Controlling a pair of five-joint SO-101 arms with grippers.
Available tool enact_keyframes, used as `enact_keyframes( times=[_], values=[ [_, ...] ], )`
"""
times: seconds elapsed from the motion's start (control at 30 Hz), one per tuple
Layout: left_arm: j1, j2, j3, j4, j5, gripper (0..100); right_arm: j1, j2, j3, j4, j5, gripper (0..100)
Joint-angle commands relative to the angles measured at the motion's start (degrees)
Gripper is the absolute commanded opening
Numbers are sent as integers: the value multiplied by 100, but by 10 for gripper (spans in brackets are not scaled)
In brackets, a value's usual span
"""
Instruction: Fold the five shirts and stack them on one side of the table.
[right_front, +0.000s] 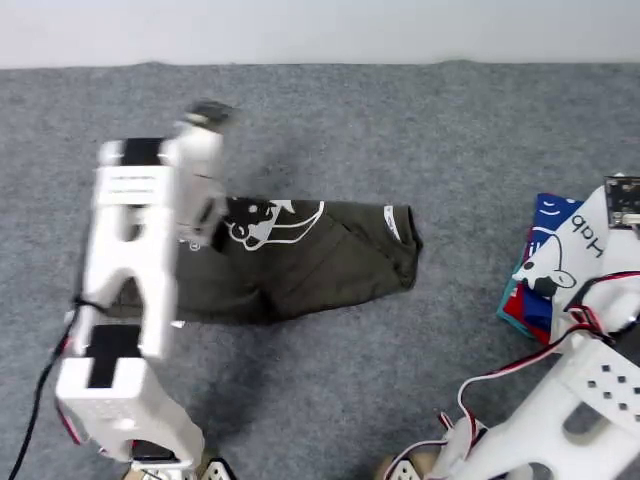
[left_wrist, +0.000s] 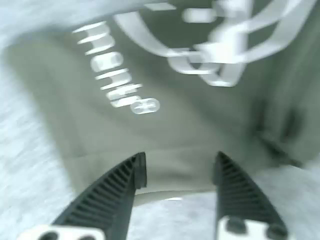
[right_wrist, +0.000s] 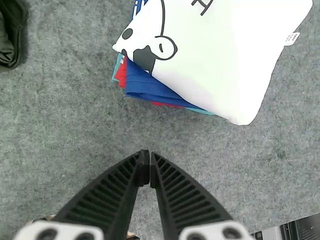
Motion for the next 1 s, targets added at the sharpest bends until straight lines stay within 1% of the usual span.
enact_keyframes(
  times=[0.0, 0.07, 0.2, 0.3, 0.43, 0.5, 0.7, 0.87, 0.97],
  values=[
    [-905, -334, -4, -492, -114, 285, 75, -110, -26, 207, 44, 15],
    [-1196, -229, -13, -695, -193, 293, 75, -110, -26, 207, 44, 15],
    [-1495, 316, -22, -967, -404, 293, 75, -110, -26, 207, 44, 15],
    [-1565, 800, -233, -1081, -396, 292, 75, -110, -26, 207, 44, 15],
    [-1556, 1591, -892, -1064, -396, 291, 75, -110, -26, 207, 44, 15],
    [-1556, 2013, -1297, -914, -396, 291, 75, -110, -26, 207, 44, 15],
    [-1547, 3402, -2624, -26, -378, 286, 75, -110, -26, 207, 44, 15],
    [-1538, 4422, -3776, 580, -466, 175, 75, -110, -26, 207, 44, 15],
    [-1512, 4862, -4409, 949, -730, 76, 75, -110, -26, 207, 44, 15]
  ],
)
